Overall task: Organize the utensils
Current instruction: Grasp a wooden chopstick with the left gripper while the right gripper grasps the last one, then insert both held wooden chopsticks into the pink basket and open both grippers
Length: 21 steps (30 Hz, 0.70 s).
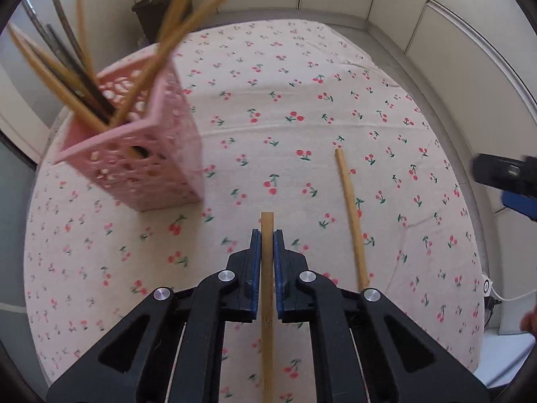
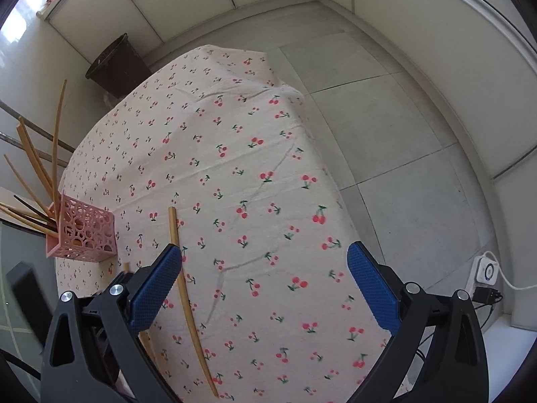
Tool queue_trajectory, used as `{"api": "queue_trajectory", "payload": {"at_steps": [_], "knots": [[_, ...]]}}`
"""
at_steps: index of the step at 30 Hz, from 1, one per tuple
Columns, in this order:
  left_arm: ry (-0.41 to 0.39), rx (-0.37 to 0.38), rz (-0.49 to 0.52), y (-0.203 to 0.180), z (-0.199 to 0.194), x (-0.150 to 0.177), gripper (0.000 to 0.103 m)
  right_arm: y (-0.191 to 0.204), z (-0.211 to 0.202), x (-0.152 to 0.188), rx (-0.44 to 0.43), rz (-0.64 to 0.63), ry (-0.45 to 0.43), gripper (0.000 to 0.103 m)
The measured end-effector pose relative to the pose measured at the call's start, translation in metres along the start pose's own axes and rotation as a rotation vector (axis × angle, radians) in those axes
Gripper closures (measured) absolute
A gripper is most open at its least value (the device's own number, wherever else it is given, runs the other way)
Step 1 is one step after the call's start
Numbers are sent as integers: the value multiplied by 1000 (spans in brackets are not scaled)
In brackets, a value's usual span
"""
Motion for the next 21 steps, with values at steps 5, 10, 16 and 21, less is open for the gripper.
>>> {"api": "queue_trajectory", "payload": {"at_steps": [5,10,16,21], "knots": [[-139,43,-102,50,-79,0,96,50,35,1,0,-69,-8,7],[-293,61,-192,84,-125,-15,96,84,69,10,52,-164,-13,9],[-350,42,-210,103,-141,-23,96,108,83,13,75,-284,-51,66],[-352,52,-230,111,-146,-22,96,108,79,15,22,-258,-35,96]]}}
Point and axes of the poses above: each gripper's, at about its wrist camera, not at the fingertips, and z roughly the way its jaws point, y to its left, x to its underside, the point moved 8 cm from there along z, roughly the way its jaws point, and after that the axes turned 7 degrees about -y, right-handed, at the moved point
